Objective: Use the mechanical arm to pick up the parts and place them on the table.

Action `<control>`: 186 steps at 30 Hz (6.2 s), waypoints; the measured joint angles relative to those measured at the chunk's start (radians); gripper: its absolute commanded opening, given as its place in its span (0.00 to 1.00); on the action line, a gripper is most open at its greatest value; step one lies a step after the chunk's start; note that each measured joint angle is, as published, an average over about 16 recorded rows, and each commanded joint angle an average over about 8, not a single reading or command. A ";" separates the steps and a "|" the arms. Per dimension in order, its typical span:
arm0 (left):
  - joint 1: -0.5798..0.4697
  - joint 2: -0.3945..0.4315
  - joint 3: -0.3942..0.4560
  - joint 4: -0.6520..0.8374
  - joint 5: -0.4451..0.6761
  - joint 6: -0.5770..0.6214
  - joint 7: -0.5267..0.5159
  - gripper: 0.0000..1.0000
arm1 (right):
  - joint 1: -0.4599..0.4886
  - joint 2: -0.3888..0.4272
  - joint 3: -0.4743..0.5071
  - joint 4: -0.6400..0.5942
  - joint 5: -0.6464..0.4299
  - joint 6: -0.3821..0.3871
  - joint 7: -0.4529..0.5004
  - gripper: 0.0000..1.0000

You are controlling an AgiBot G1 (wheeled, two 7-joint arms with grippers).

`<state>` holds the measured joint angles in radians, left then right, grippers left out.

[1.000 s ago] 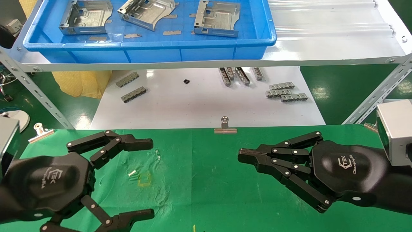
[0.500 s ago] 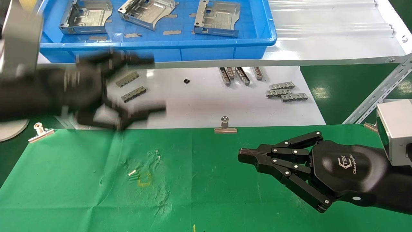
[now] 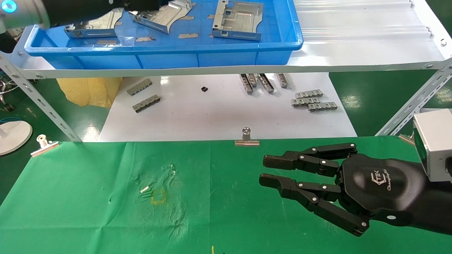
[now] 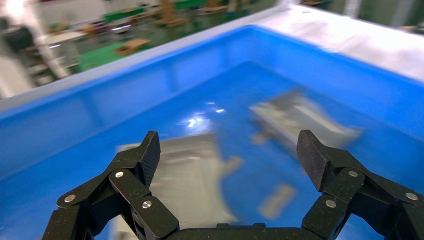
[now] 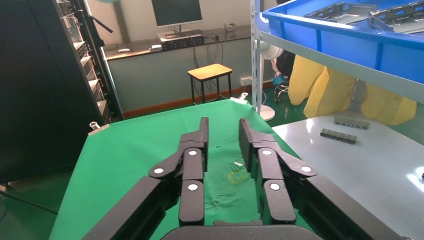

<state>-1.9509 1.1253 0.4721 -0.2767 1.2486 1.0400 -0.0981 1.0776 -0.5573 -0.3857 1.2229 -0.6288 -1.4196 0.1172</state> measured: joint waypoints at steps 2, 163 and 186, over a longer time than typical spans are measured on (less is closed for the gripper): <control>-0.023 0.029 0.005 0.058 0.015 -0.056 0.011 0.81 | 0.000 0.000 0.000 0.000 0.000 0.000 0.000 1.00; 0.440 -0.219 0.219 0.093 -0.259 0.564 0.530 1.00 | 0.000 0.000 0.000 0.000 0.000 0.000 0.000 1.00; 0.613 -0.336 0.056 -0.342 -0.362 0.521 0.285 1.00 | 0.000 0.000 0.000 0.000 0.000 0.000 0.000 1.00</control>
<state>-1.3383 0.7894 0.5281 -0.6191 0.8868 1.5609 0.1865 1.0774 -0.5572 -0.3858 1.2226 -0.6285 -1.4195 0.1171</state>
